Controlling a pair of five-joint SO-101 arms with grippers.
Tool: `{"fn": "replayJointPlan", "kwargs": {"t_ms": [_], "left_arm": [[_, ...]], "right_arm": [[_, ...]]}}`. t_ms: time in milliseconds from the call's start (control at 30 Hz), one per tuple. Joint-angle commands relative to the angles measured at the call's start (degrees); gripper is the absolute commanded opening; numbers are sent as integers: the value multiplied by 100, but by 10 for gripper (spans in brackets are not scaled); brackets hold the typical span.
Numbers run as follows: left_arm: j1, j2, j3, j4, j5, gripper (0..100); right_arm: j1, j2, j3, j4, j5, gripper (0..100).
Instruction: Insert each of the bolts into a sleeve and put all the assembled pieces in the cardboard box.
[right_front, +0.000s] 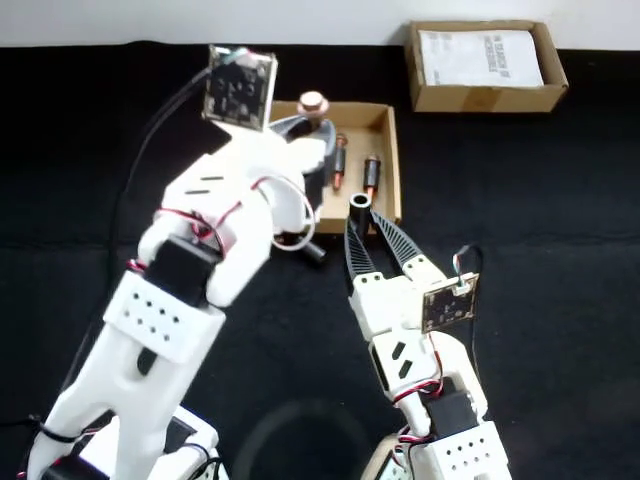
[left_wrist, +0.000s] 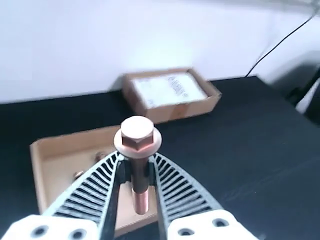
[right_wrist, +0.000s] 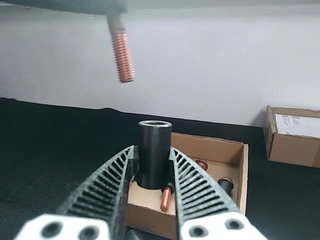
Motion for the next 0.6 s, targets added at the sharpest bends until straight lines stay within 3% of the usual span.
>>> {"fn": "replayJointPlan", "kwargs": {"t_ms": [0,300,567], "left_arm": [[295,-312,136,-475,-9,8],[813,-330,154,-440,0,8],[796,-338,180,26,0,8]], "right_arm": [[-48,-66,752,-119,26,7],[-31,-66,752,-110,26,7],[-22,-66,752,-110,26,7]]}}
